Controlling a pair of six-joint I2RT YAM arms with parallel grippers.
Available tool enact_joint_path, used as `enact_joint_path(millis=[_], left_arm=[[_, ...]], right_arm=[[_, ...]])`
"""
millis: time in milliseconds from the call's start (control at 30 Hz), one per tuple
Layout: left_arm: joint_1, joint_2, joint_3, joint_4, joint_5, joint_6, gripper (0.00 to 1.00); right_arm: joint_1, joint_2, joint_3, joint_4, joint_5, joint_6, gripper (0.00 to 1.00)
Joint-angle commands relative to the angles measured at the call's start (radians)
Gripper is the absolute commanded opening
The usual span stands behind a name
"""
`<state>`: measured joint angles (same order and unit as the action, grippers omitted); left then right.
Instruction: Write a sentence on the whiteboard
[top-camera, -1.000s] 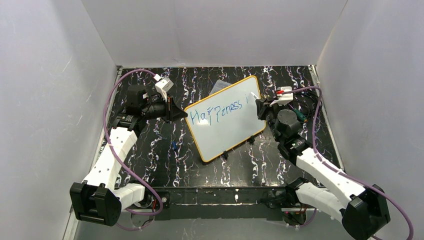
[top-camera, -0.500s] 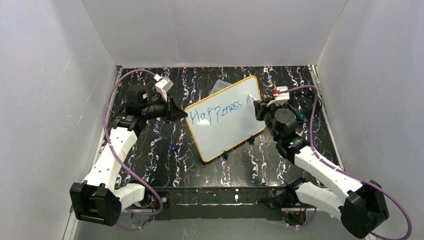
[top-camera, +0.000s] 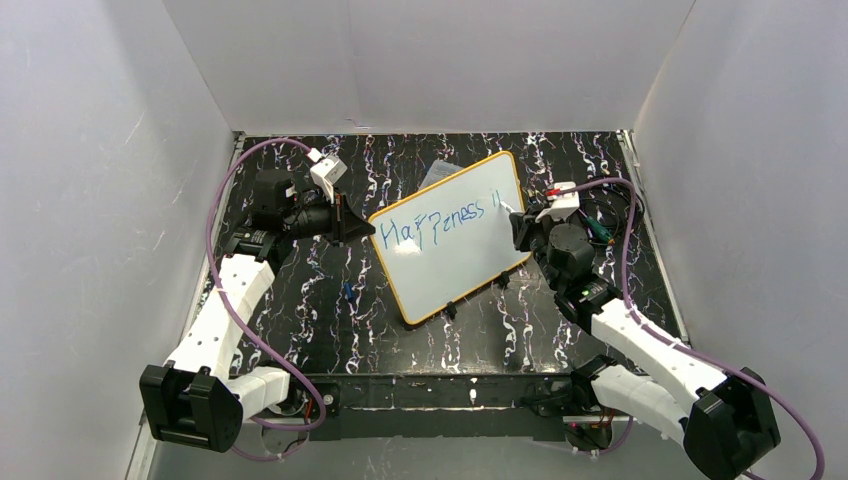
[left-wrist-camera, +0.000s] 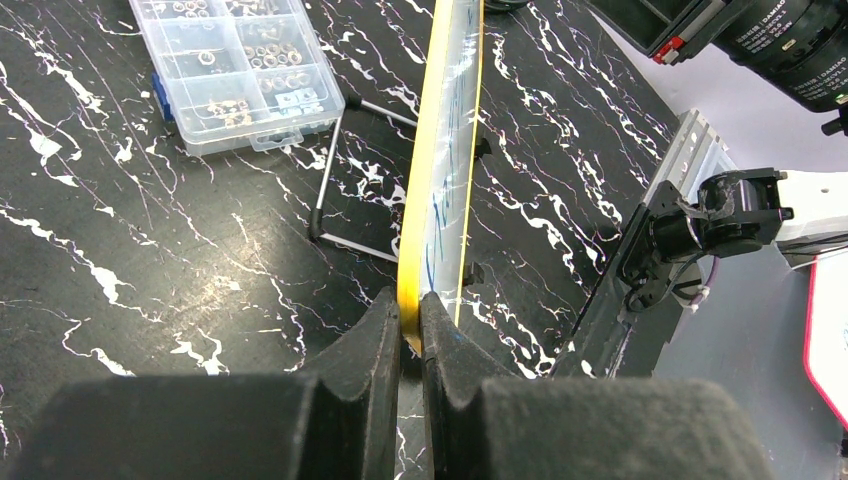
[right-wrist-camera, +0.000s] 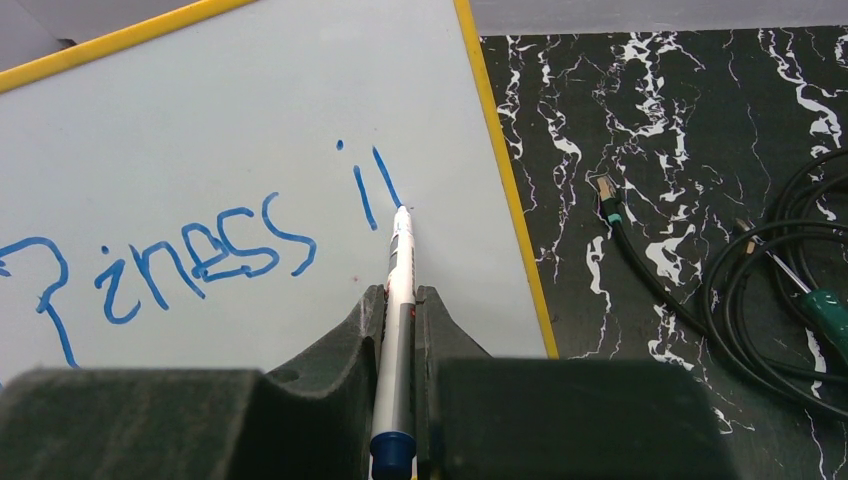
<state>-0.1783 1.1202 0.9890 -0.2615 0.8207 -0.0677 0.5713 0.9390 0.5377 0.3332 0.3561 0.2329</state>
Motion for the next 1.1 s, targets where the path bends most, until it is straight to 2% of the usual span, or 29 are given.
enact_joint_path(millis=[0,800,1067], left_arm=[[-0.007,-0.024,-0.003,0.011,0.040,0.027,0.00],[-0.007,-0.019,-0.004,0.011,0.037,0.029,0.00],[-0.007,-0.014,-0.004,0.011,0.037,0.028,0.00]], right_arm=[[-0.003,-0.014,-0.008,-0.005,-0.011,0.014,0.01],[-0.003,0.046,0.039,0.169,0.015,-0.004,0.01],[-0.003,0.061,0.045,0.159,0.066,-0.028,0.01]])
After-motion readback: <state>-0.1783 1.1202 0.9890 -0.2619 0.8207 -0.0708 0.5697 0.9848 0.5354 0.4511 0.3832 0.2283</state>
